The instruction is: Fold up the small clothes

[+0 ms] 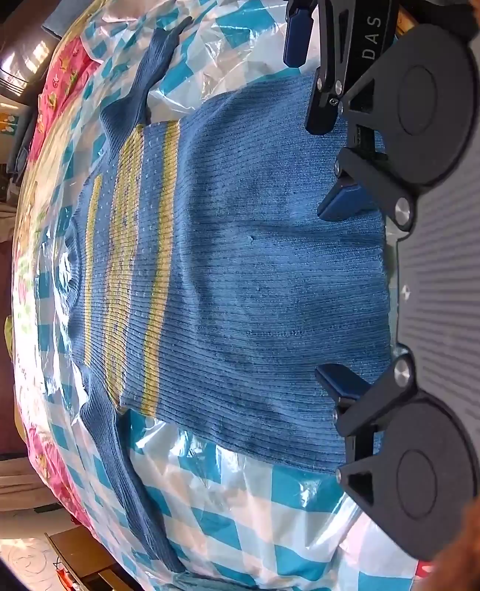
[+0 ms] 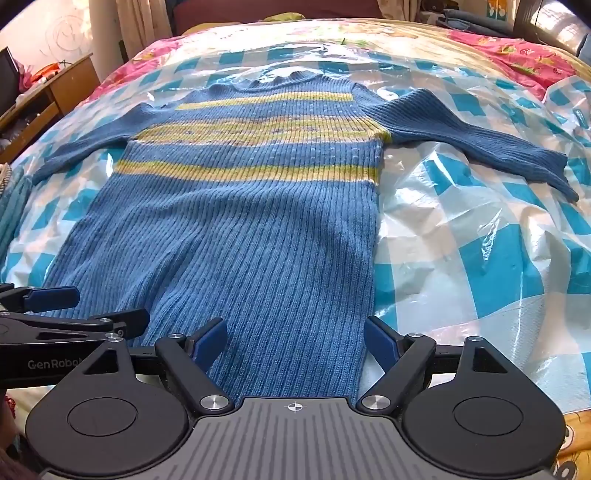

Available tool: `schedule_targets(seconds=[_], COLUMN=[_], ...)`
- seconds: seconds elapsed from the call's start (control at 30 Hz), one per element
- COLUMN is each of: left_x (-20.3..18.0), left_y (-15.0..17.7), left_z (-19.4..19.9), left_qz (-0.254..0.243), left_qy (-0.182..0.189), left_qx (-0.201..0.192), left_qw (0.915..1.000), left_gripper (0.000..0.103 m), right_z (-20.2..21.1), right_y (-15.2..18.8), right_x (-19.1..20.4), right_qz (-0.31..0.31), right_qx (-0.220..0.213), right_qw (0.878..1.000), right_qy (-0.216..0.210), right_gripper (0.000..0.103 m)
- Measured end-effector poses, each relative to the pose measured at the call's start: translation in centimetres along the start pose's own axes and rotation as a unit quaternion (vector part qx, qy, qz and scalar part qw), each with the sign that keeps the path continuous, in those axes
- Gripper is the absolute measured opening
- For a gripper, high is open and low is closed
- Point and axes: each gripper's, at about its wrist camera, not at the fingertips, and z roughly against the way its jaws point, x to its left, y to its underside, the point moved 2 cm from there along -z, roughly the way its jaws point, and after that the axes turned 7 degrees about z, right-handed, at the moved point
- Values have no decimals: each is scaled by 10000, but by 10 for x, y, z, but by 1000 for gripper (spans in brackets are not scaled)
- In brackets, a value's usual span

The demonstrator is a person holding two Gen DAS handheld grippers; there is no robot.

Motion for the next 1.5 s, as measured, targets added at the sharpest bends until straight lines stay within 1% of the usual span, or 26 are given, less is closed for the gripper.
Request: schedule_targets(seconds=[1.5], left_x=[1], left_y=[0], left_z=[-1], left_qz=[37], left_qy=[-55], left_qx=[9], left_qw=[10000], left_gripper=[88], right_z=[-4], right_y=[4], right_x=[0], right_qz=[20], right_qx=[42], right_qw=[10000], right_qy=[16], right_gripper=[83])
